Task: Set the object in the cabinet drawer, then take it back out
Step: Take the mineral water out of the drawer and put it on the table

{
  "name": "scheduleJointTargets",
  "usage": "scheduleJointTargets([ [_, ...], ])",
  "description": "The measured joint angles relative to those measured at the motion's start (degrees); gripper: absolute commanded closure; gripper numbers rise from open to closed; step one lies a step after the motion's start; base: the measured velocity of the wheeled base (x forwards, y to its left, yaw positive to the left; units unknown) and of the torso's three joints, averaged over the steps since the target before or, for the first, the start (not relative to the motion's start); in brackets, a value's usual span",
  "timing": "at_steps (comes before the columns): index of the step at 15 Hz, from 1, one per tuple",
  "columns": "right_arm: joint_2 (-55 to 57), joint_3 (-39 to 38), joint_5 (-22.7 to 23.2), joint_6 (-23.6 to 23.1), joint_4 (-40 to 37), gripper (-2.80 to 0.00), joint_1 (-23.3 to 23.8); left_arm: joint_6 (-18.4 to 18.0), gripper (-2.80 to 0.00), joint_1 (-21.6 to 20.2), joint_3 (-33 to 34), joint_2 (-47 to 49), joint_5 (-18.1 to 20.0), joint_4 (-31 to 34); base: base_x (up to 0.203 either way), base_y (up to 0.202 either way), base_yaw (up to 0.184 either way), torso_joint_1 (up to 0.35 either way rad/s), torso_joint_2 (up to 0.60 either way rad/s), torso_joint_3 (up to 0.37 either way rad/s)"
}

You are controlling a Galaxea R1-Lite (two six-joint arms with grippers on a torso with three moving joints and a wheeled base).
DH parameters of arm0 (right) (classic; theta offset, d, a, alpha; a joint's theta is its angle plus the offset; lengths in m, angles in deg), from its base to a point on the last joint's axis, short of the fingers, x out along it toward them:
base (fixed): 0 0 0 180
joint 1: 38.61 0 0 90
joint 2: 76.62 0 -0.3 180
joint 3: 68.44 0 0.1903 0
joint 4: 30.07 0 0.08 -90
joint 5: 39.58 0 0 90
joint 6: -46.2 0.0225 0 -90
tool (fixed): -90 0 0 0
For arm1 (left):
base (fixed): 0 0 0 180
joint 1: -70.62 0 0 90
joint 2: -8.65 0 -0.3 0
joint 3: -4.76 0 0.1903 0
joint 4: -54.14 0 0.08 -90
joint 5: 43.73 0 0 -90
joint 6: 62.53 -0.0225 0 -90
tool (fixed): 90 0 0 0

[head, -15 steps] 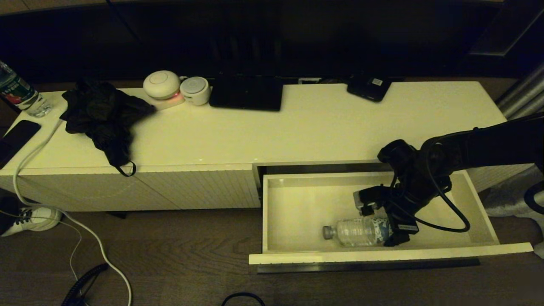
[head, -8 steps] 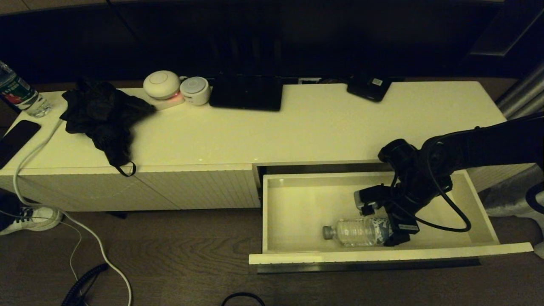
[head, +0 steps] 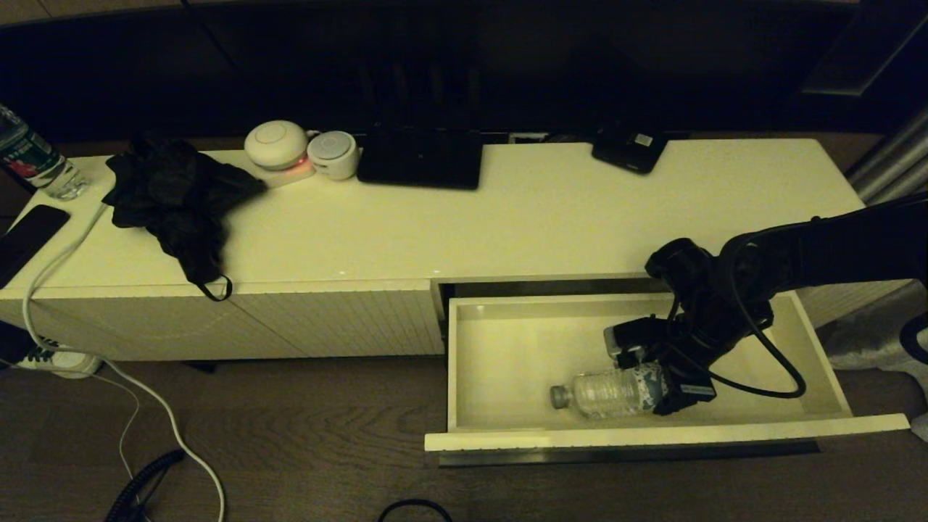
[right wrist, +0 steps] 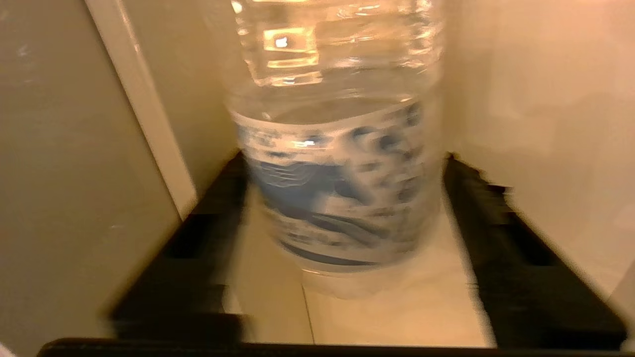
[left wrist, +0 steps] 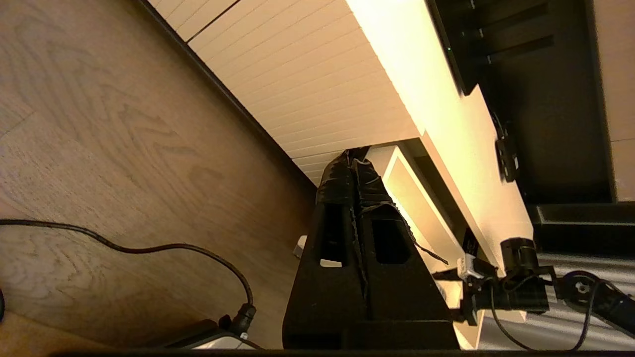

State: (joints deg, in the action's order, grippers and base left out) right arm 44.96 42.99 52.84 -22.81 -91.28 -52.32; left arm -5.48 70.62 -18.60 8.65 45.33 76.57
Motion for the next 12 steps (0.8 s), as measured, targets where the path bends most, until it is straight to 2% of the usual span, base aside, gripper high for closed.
scheduleJointTargets([
  [12,-2.0,-1.1,0.1,-0.2,-0.1,0.0,0.0,0.0,0.0,0.0,0.0,0.0,0.0,0.0,0.0,0.0,0.0,0.0,0.0,0.0],
])
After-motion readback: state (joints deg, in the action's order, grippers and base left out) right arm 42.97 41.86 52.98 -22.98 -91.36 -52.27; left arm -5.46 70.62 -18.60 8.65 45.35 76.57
